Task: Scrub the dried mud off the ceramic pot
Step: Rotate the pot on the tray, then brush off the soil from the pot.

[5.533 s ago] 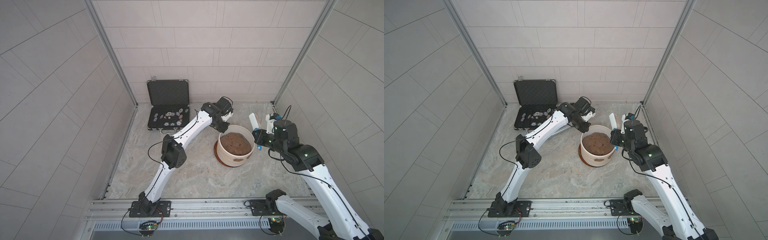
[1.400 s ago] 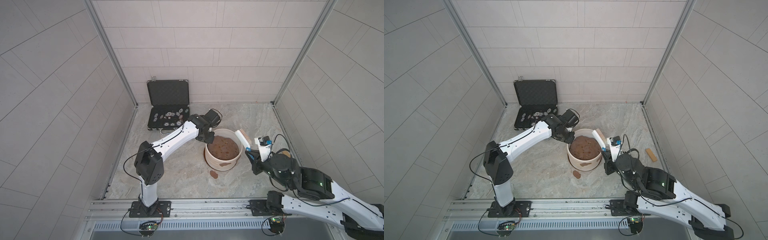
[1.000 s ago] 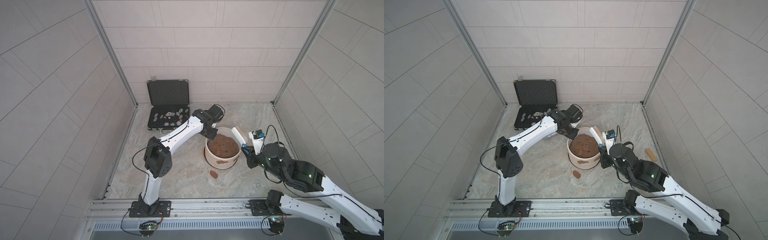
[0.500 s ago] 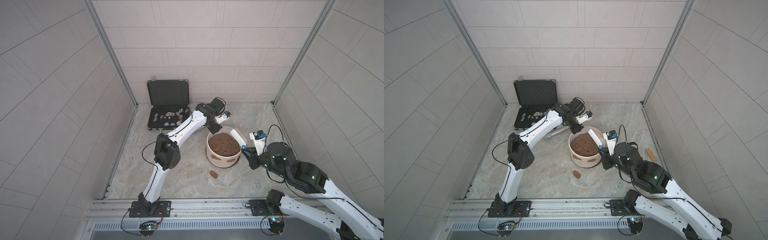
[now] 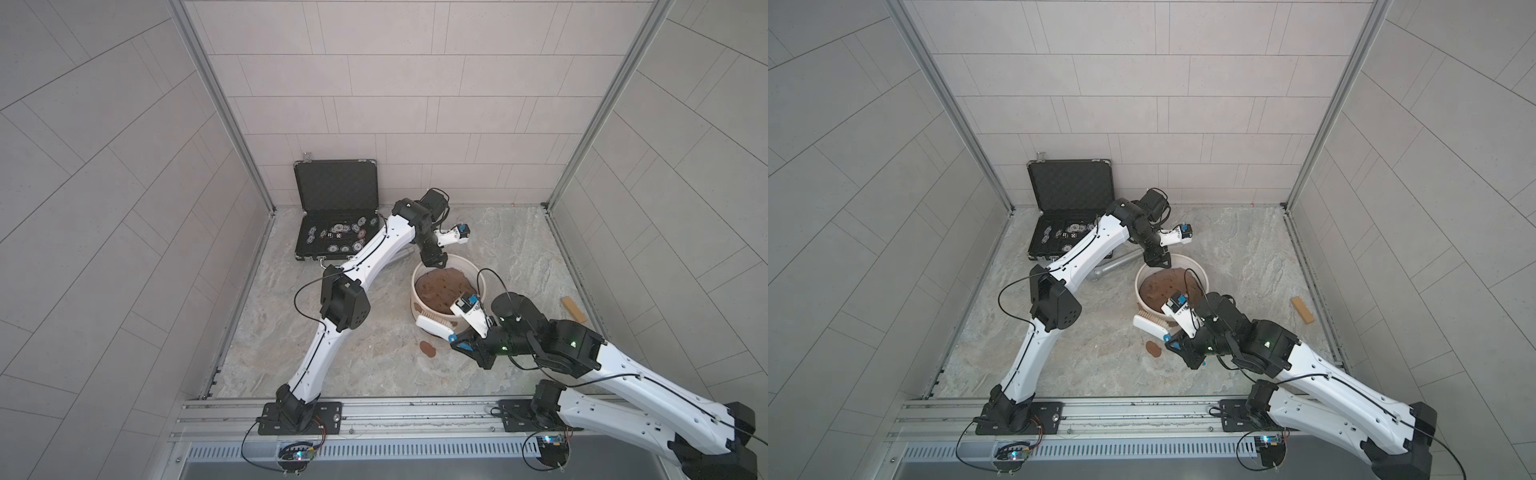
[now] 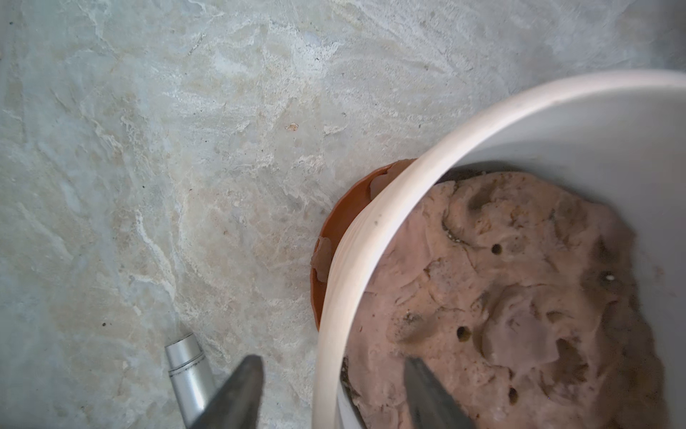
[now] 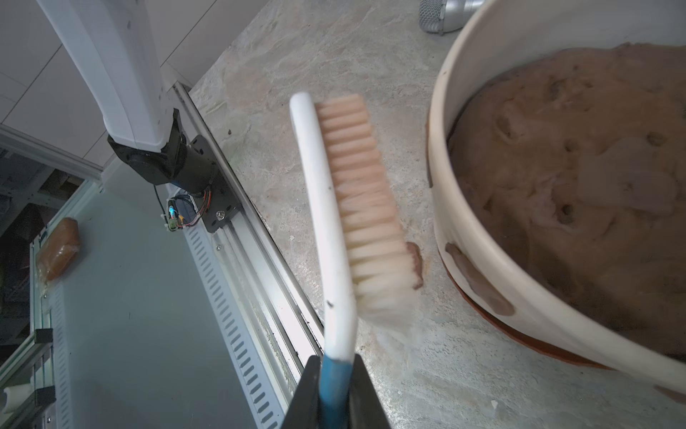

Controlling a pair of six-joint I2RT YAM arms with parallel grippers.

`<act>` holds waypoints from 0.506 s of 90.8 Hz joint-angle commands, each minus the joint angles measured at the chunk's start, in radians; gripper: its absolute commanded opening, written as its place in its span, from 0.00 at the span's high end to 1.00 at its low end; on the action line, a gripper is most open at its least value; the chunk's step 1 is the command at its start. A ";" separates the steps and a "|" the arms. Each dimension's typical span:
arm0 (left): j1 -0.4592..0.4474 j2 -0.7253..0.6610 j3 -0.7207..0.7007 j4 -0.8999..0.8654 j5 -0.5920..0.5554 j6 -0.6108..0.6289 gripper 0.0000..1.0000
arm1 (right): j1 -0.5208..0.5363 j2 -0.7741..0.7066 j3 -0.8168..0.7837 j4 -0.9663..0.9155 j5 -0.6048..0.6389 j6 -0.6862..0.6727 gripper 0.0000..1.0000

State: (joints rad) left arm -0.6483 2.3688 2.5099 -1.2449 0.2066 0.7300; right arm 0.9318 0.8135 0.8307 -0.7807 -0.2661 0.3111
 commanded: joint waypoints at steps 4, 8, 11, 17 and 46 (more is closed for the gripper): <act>0.068 -0.087 -0.012 -0.008 0.077 -0.132 0.00 | 0.019 0.036 0.037 0.066 0.132 -0.014 1.00; 0.079 -0.124 -0.050 0.016 0.048 -0.201 0.00 | 0.038 0.047 0.018 0.112 0.154 0.006 1.00; 0.082 -0.148 -0.074 0.037 -0.017 -0.276 0.00 | 0.062 0.054 0.002 0.152 0.195 0.030 1.00; 0.083 -0.177 -0.069 0.011 -0.164 -0.417 0.00 | 0.110 0.075 -0.026 0.243 0.245 0.065 1.00; 0.193 -0.433 -0.443 -0.051 -0.056 -0.734 0.00 | 0.154 0.196 -0.111 0.261 0.610 0.338 1.00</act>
State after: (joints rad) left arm -0.4953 2.0098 2.2032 -1.2900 0.0975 0.1268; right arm 1.0946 1.0161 0.7715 -0.5060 0.0971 0.4797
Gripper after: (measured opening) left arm 0.999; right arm 0.157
